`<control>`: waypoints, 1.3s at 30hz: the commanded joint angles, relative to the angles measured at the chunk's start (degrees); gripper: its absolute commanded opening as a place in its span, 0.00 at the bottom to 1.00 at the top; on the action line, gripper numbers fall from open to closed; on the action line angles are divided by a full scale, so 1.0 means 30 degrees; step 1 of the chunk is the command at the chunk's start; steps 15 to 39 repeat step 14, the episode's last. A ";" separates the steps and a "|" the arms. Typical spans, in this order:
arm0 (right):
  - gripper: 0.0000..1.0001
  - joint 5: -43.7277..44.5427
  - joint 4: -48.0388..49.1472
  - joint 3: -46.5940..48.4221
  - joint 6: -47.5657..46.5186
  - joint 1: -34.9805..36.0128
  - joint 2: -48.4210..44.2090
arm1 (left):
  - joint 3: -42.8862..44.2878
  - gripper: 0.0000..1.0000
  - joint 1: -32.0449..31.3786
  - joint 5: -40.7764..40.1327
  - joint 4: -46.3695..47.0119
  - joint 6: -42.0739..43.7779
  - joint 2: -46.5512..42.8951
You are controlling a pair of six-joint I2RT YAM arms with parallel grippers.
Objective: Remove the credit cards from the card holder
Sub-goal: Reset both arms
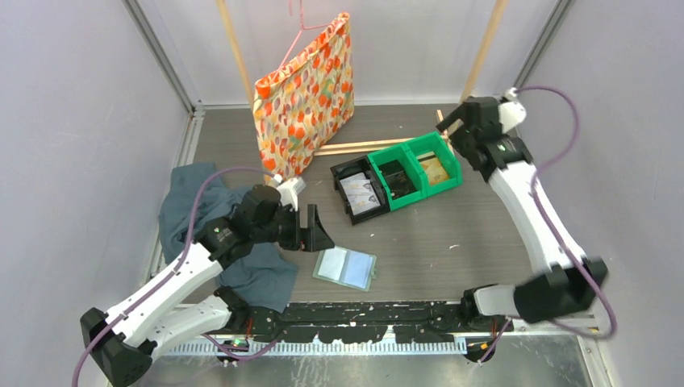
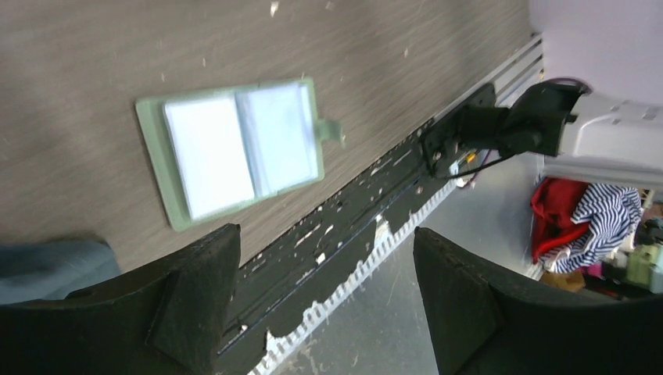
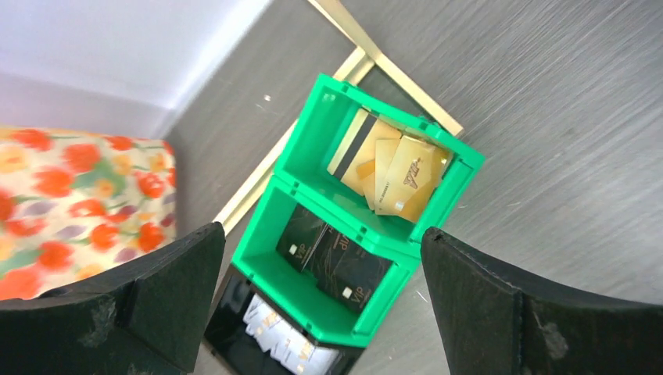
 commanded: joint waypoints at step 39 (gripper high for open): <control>1.00 0.2301 -0.3369 -1.0174 -0.1365 0.0096 -1.6252 | 0.4971 0.81 0.0071 -0.8040 -0.3659 0.1918 -0.4326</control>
